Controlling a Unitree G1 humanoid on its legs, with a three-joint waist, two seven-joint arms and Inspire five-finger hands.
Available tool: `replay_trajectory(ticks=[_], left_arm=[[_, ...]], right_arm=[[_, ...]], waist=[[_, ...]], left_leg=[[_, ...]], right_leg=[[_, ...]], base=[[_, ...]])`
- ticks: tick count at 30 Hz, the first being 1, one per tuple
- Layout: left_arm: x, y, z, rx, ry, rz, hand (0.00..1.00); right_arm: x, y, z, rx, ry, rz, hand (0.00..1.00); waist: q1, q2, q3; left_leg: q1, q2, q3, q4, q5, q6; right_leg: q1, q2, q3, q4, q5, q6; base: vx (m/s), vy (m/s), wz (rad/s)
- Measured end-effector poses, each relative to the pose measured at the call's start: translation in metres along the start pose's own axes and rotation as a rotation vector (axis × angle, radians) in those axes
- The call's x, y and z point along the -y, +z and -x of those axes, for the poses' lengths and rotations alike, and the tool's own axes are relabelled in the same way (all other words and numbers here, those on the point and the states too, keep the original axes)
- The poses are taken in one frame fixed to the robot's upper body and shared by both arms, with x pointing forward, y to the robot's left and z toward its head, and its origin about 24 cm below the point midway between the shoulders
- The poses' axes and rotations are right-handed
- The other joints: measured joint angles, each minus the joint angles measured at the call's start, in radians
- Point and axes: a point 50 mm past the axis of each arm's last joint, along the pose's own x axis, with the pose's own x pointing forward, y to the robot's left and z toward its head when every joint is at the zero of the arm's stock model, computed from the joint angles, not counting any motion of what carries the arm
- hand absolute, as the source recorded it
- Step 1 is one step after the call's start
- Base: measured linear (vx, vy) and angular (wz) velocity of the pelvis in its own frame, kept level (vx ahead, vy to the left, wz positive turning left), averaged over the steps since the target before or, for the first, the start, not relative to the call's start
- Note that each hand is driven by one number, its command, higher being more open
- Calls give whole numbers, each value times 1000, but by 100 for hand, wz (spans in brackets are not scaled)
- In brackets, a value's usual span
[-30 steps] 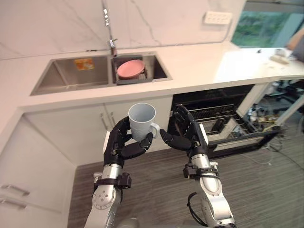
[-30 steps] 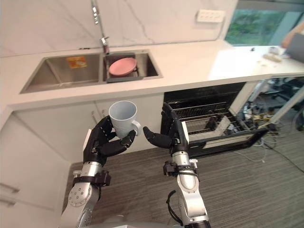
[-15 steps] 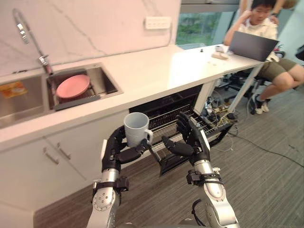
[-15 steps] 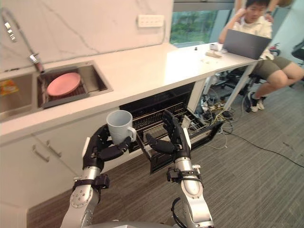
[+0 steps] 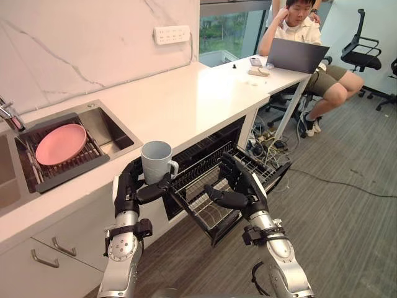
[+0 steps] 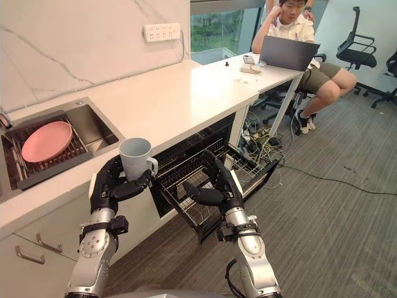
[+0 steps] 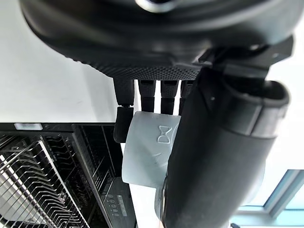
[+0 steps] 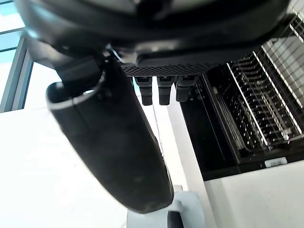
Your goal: Walk over to the sink, pick up the cup, carry it to the dishwasher, place the cup inside the dishwasher, then close the dishwasher door
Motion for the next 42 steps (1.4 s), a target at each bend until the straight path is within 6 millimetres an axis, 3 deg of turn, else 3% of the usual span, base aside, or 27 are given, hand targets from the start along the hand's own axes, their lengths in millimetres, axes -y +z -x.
replay_trajectory(ticks=[6,15,26,27,37,38,42], left_arm=[[7,1,-1,4,-38,5,30],[37,4,0,14,-164,43,30],[69,2,11,-1,-303,78,30],[71,2,12,-2,-316,79,30],[79,4,17,-5,-349,110,30],[79,4,18,-4,-345,112,90],[79,5,19,-3,-334,116,90]], right_arm=[[-11,2,-5,4,66,2,90],[-28,14,-21,57,148,16,90],[-28,15,-26,61,72,14,90],[-29,15,-26,62,66,10,30],[-28,14,-40,54,17,46,30],[-28,15,-40,56,19,45,30],[-28,15,-41,60,10,43,30]], waist=[[-17,0,0],[-13,-1,-2],[-12,-1,-5],[-12,-1,-6],[-10,-2,-12],[-10,-2,-13],[-10,-2,-13]], left_leg=[[32,0,30,-67,34,-3],[42,-4,34,-101,52,1],[94,-11,1,-224,130,-4],[98,-11,-1,-234,136,-4],[101,-13,-18,-267,158,-5],[102,-13,-19,-267,158,-5],[102,-13,-21,-269,159,-4]], right_leg=[[0,7,27,-32,24,6],[1,6,30,-52,35,9],[14,6,0,-55,34,8],[14,6,-4,-55,34,8],[15,7,-20,-60,35,9],[16,7,-21,-61,35,9],[17,7,-23,-61,35,9]], base=[[-36,-3,-17],[-3,-4,-1],[-31,-25,9],[-55,-36,9],[-15,-18,5],[0,0,0],[-8,-3,1]])
